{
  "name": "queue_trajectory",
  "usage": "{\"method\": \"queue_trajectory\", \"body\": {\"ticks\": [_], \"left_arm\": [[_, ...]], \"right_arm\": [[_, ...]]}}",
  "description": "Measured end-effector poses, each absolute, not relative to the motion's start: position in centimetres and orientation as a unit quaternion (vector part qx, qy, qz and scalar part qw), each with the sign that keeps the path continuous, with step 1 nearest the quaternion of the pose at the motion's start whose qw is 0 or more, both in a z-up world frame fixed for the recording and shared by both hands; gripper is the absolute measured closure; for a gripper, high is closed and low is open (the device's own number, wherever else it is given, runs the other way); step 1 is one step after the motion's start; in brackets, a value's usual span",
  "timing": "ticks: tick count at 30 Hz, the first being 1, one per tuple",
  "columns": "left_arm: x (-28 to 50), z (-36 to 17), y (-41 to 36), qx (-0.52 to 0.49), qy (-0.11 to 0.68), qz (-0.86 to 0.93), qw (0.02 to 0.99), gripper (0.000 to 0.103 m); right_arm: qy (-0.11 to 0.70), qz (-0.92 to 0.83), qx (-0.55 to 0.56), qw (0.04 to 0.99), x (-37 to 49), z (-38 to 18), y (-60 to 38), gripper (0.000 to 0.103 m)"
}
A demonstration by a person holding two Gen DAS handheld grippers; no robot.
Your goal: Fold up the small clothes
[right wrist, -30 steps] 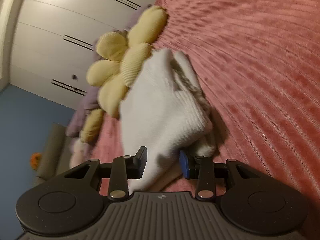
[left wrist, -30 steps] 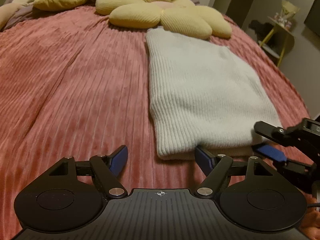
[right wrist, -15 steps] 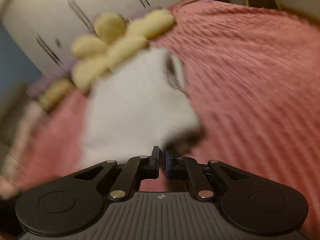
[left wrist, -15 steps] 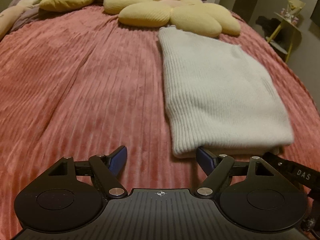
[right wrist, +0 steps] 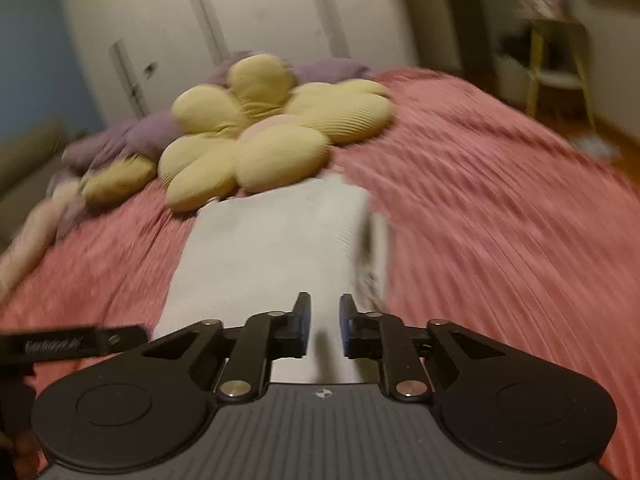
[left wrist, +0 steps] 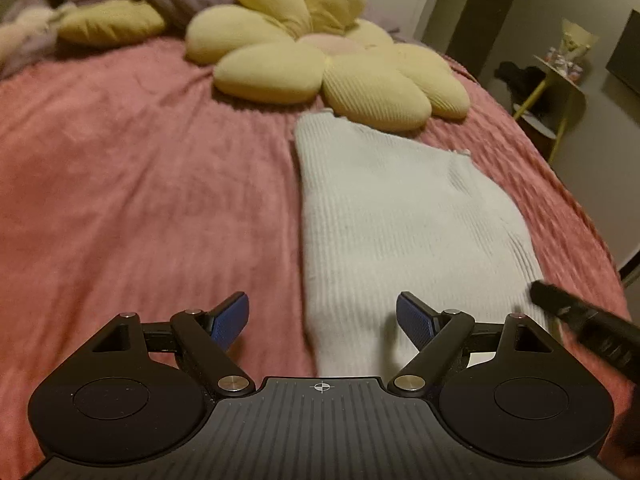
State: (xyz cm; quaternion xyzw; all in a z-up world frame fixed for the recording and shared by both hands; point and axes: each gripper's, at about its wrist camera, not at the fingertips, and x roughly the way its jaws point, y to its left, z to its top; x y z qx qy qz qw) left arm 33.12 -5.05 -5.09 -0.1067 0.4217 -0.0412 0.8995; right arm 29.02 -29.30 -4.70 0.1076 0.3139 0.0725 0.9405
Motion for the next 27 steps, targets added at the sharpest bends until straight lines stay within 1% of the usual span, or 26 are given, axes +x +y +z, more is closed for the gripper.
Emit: {"method": "queue_trajectory", "body": {"ticks": [1, 2, 4, 5, 7, 8, 9, 11, 13, 14, 15, 18, 20, 22, 23, 24, 25, 26, 27], "left_arm": [[33.7, -5.6, -5.1, -0.107, 0.428, -0.04, 0.896, 0.017], [34.4, -6.2, -5.1, -0.102, 0.44, -0.039, 0.891, 0.014], [34.8, -6.9, -4.8, -0.103, 0.444, -0.057, 0.888, 0.014], [34.8, -6.9, -4.4, -0.105, 0.44, -0.067, 0.89, 0.014], [35.2, -6.9, -3.4, -0.124, 0.432, -0.09, 0.889, 0.016], [35.6, -7.0, -3.0, -0.14, 0.43, -0.103, 0.886, 0.016], [35.9, -7.3, -2.7, -0.156, 0.432, -0.116, 0.881, 0.016], [36.9, -8.2, -2.2, -0.197, 0.445, -0.146, 0.861, 0.016], [38.0, -9.2, -2.1, -0.235, 0.458, -0.16, 0.842, 0.016], [38.5, -9.7, -2.0, -0.249, 0.461, -0.162, 0.836, 0.016], [39.0, -10.1, -1.9, -0.262, 0.46, -0.163, 0.832, 0.017], [40.0, -10.5, -2.3, -0.282, 0.455, -0.168, 0.828, 0.017], [40.7, -10.6, -2.9, -0.282, 0.456, -0.164, 0.828, 0.017], [41.2, -10.6, -3.5, -0.271, 0.454, -0.158, 0.834, 0.018], [41.3, -10.5, -3.7, -0.265, 0.452, -0.156, 0.837, 0.029], [41.4, -10.3, -3.7, -0.257, 0.45, -0.157, 0.841, 0.037], [41.3, -10.1, -3.6, -0.255, 0.449, -0.161, 0.841, 0.048], [41.1, -9.7, -3.2, -0.257, 0.446, -0.164, 0.842, 0.055], [40.9, -9.3, -2.8, -0.258, 0.443, -0.167, 0.842, 0.057]], "right_arm": [[0.314, 0.08, 0.09, 0.942, 29.8, -5.0, -28.7, 0.077], [0.321, 0.077, 0.066, 0.942, 30.6, -5.6, -28.2, 0.075], [0.339, 0.066, 0.019, 0.938, 31.7, -7.2, -27.8, 0.074], [0.329, 0.07, 0.009, 0.942, 31.4, -7.2, -28.1, 0.074], [0.334, 0.065, 0.032, 0.94, 31.2, -6.0, -29.5, 0.055], [0.327, 0.062, 0.062, 0.941, 31.1, -5.7, -30.6, 0.037], [0.315, 0.069, 0.103, 0.941, 30.8, -5.4, -32.2, 0.032], [0.33, 0.085, 0.162, 0.926, 31.7, -5.8, -34.2, 0.033], [0.36, 0.104, 0.209, 0.903, 33.6, -6.9, -35.5, 0.037], [0.373, 0.112, 0.229, 0.892, 34.5, -7.6, -36.0, 0.042], [0.384, 0.117, 0.247, 0.882, 35.3, -8.4, -36.4, 0.042], [0.387, 0.153, 0.323, 0.85, 36.9, -10.1, -37.9, 0.042], [0.386, 0.181, 0.362, 0.829, 37.7, -10.9, -38.4, 0.036], [0.388, 0.186, 0.372, 0.822, 38.2, -11.5, -38.0, 0.036], [0.387, 0.186, 0.371, 0.823, 38.5, -11.6, -37.9, 0.039], [0.389, 0.181, 0.366, 0.826, 38.8, -11.5, -37.6, 0.053], [0.394, 0.174, 0.358, 0.828, 39.1, -11.5, -37.1, 0.058], [0.395, 0.17, 0.354, 0.831, 39.1, -11.3, -36.7, 0.063], [0.394, 0.167, 0.348, 0.834, 39.1, -10.9, -36.4, 0.067]]}}
